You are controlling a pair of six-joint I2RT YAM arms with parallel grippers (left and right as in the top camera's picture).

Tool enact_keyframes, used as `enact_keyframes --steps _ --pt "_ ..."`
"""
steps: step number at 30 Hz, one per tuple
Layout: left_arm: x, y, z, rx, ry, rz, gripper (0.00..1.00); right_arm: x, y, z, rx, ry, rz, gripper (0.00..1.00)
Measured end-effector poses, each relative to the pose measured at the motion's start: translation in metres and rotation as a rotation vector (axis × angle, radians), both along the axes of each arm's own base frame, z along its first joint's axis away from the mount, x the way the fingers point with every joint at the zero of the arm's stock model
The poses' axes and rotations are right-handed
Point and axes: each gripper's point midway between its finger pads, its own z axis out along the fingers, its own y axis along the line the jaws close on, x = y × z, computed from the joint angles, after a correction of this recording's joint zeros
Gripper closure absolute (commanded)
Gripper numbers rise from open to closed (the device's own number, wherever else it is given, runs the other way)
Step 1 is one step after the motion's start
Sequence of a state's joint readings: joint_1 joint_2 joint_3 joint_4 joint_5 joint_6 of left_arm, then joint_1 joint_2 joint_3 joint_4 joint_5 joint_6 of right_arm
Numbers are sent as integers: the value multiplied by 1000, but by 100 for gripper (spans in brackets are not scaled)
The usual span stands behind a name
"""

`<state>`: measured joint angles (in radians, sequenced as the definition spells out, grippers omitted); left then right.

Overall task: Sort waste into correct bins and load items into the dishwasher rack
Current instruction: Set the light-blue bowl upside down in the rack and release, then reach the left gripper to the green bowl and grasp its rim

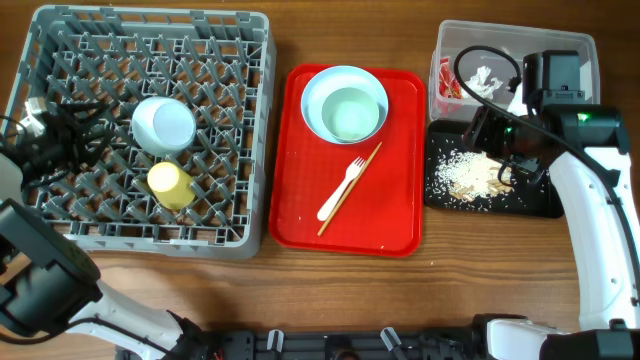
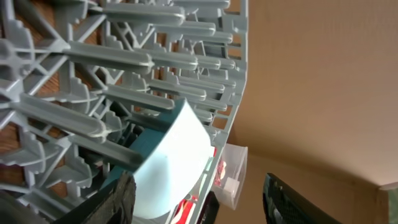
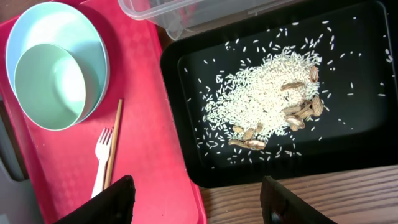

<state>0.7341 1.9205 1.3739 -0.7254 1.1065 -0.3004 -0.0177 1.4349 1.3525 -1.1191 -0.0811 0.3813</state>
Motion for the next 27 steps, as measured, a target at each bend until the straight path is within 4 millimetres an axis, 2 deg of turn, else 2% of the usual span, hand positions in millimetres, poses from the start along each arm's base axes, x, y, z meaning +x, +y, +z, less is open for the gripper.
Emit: enact_keyframes --steps 2,6,9,11,13,15,20,26,27 --pt "0 0 8 23 -17 0 33 0 0 0 0 0 0 34" --pt "3 -5 38 106 -91 -12 28 0 0 0 0 0 0 30" --pt "8 -18 61 180 -153 -38 25 0 0 0 0 0 0 28" --pt "13 -32 75 225 -196 -70 25 0 0 0 0 0 0 20" --pt "19 -51 86 266 -234 -110 25 0 0 0 2 1 -6 14" --pt "25 -75 95 308 -267 -158 23 0 0 0 2 0 -6 0" --pt "40 -152 100 387 -316 -309 16 0 -1 0 1 1 -12 0" --pt "47 -238 83 552 -314 -444 10 -1 -3 0 1 4 -19 0" --pt "46 -248 81 577 -318 -459 9 -1 -5 0 2 5 -27 0"
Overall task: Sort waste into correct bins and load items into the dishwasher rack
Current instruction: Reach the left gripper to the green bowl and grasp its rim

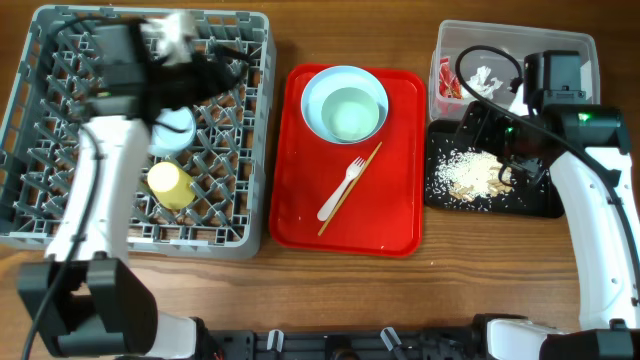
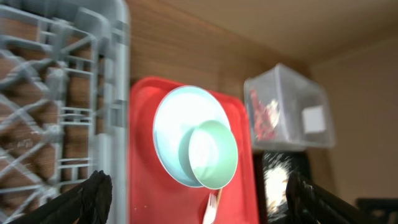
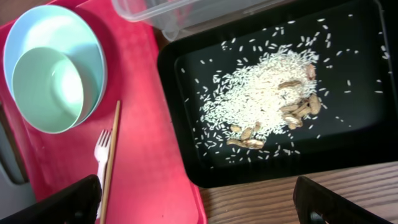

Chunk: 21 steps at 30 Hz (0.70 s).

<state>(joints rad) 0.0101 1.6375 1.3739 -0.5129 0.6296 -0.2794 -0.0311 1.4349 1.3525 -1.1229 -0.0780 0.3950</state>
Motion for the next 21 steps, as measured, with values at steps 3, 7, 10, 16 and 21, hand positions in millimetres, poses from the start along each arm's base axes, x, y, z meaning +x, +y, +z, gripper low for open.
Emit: enact_keyframes --steps 3,7,10,16,21 --pt "2 -33 -6 131 -55 -34 4 -2 -14 -1 7 8 -54 0" --pt "3 -78 -3 258 -171 -91 1 -6 -36 -1 16 18 -124 0" --pt "6 -114 -3 299 -250 -138 1 -7 -42 -2 16 22 -142 0" --pt "8 -177 -49 337 -277 -244 7 -8 -41 -2 23 26 -141 0" --pt "1 -203 -112 443 -233 -326 7 -9 -40 -2 23 29 -138 0"
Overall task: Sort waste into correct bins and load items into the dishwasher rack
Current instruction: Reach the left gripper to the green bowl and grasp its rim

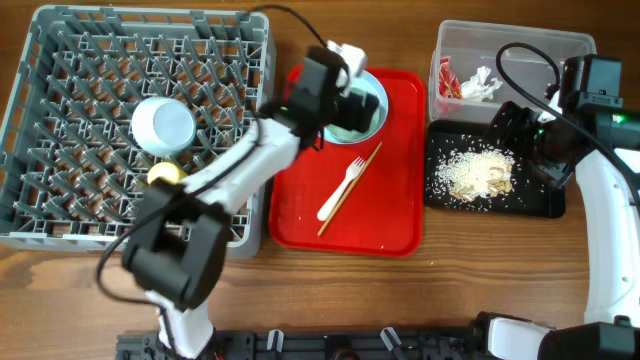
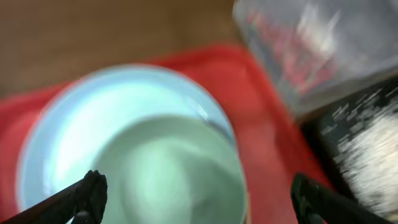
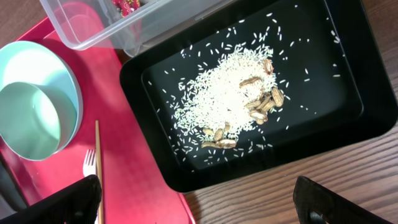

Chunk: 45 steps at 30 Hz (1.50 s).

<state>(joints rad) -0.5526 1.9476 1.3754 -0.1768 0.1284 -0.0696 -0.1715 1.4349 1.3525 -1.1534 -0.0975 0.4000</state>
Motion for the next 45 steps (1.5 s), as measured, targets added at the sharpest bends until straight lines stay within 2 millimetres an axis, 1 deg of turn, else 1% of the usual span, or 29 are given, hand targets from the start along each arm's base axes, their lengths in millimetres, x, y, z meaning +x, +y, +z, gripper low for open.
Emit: enact_keyframes --steps 1,2,3,4,6,7,10,13,15,17,18,21,23,25,29,35,40,43,45 --pt "-3 -2 -13 33 11 -8 8 0 0 0 0 0 0 0" --pt "-3 -1 -17 54 7 -7 7 0 0 0 0 0 0 0" --pt "-9 -4 -37 96 39 -22 8 0 0 0 0 1 0 0" --pt "-13 -3 -44 121 52 -24 9 0 0 0 0 1 0 0" --pt "-20 1 -59 172 84 -31 15 -1 0 0 0 3 0 0" --pt "-24 3 -65 195 100 -36 22 -1 0 0 0 3 0 0" --pt "-32 12 -75 248 137 -32 30 -1 0 0 1 3 0 0" --pt "-41 28 -84 325 178 -14 42 -1 1 0 3 2 1 0" --pt "-43 37 -87 374 189 1 46 -1 1 0 4 3 1 0" --pt "-43 46 -89 415 185 19 52 -1 1 0 4 2 1 0" --pt "-42 47 -89 423 181 24 58 -1 1 0 4 2 1 0" --pt "-41 49 -88 433 173 35 72 -1 1 0 4 2 1 0" --pt "-41 48 -88 439 168 24 79 -1 1 0 4 2 2 0" --pt "-40 47 -87 440 159 27 86 -1 1 0 4 2 2 0" --pt "-37 50 -84 444 148 41 95 -1 1 0 4 2 2 0" --pt "-34 50 -68 433 116 50 96 -1 1 0 4 2 2 0" --pt "-35 48 -65 422 116 47 96 -1 1 0 4 2 2 0" --pt "-38 43 -59 391 120 29 96 -1 1 0 4 2 2 0" --pt "-40 38 -50 355 119 12 96 -1 1 0 4 2 2 0"
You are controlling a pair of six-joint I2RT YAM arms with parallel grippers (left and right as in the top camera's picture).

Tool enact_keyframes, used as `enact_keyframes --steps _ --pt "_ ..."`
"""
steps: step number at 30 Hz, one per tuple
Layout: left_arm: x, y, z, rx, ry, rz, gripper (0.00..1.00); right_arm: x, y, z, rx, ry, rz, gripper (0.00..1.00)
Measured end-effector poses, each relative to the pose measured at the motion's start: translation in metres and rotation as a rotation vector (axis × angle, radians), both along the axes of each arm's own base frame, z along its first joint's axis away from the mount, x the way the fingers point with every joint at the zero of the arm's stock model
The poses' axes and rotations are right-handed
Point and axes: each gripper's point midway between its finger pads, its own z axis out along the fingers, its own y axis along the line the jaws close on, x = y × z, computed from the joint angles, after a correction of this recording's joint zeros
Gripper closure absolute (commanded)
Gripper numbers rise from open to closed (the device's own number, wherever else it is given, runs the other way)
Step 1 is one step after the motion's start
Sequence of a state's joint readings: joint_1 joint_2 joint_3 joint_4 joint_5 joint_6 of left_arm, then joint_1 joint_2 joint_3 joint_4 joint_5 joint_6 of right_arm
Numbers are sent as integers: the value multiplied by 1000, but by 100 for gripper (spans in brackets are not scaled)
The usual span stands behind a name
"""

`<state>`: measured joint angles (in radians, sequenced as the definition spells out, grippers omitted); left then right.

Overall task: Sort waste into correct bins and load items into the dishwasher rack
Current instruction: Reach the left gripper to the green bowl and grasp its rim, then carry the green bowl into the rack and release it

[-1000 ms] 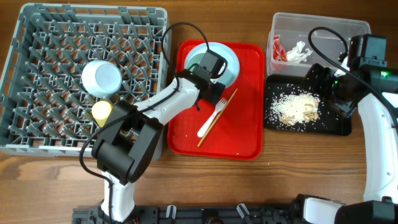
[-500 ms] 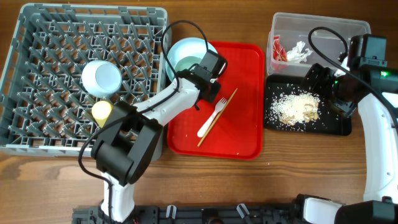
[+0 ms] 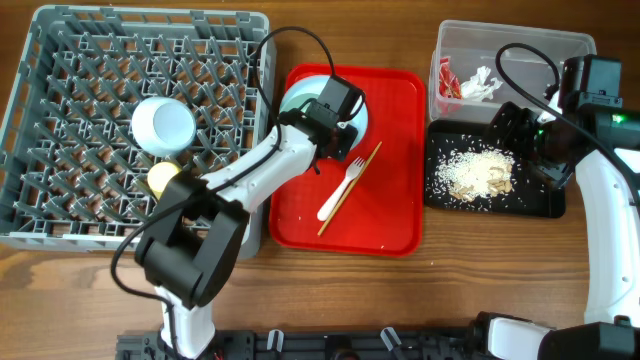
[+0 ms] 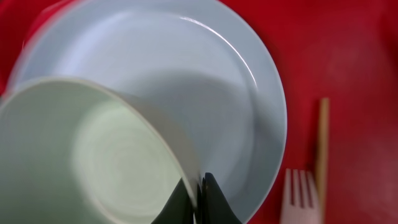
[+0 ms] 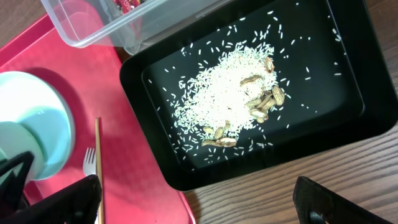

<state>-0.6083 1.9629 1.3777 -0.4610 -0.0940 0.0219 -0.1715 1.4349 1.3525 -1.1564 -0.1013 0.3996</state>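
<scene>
A pale green bowl [image 4: 93, 143] sits tilted inside a light blue bowl [image 4: 205, 74] at the back of the red tray [image 3: 390, 220]. My left gripper [image 4: 200, 196] is shut on the green bowl's rim, one finger inside and one outside. A white fork [image 3: 340, 190] and a wooden chopstick [image 3: 352, 185] lie on the tray to the right of the bowls. My right gripper [image 5: 196, 202] hangs open above the near edge of the black tray [image 5: 348, 74], holding nothing.
The grey dish rack [image 3: 60, 120] on the left holds an upturned white cup [image 3: 163, 124] and a yellow cup [image 3: 165, 178]. Rice and peanuts [image 5: 236, 99] lie in the black tray. A clear bin [image 3: 520, 50] with wrappers stands behind it.
My left gripper was open just above the two bowls. It is now lower and shut on the green bowl's rim, and the bowl is tilted. The right arm has not moved.
My left gripper was open at the rack's far left, then over the rack's back edge, then open above the bowls on the red tray. Now it grips the green bowl's rim. My right gripper stayed open over the black tray, shifting slightly to the right.
</scene>
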Motion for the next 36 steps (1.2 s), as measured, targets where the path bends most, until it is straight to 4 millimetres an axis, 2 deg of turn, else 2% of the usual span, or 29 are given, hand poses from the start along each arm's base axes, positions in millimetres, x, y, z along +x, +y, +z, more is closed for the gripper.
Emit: enact_keyframes --steps 4,6,9,12,15,19,22,23,27,29,33,36 --pt "-3 -10 28 -95 -10 -34 96 0 0 0 0 0 0 0" --pt "-3 -11 49 -157 -23 -48 96 0 0 0 1 1 0 0" --pt "4 -5 78 -247 -53 -36 96 0 0 0 1 1 0 0" --pt "16 11 103 -340 -78 -8 96 -1 1 0 3 3 1 0" --pt "33 34 128 -453 -106 32 96 -1 1 0 3 4 1 0" --pt "64 82 158 -610 -163 104 96 -1 1 0 3 4 1 0" --pt "79 117 175 -717 -189 149 96 -2 1 -1 4 7 1 0" --pt "85 137 186 -780 -204 171 96 -2 1 -1 4 7 1 0" --pt "94 163 199 -894 -212 193 96 -2 1 -1 4 7 1 0" --pt "99 174 198 -938 -200 209 96 -2 1 -1 4 7 1 0" --pt "115 194 184 -1028 -172 241 96 -2 1 -1 4 8 1 0" --pt "124 201 172 -1091 -135 265 96 -2 1 -1 4 10 1 0"
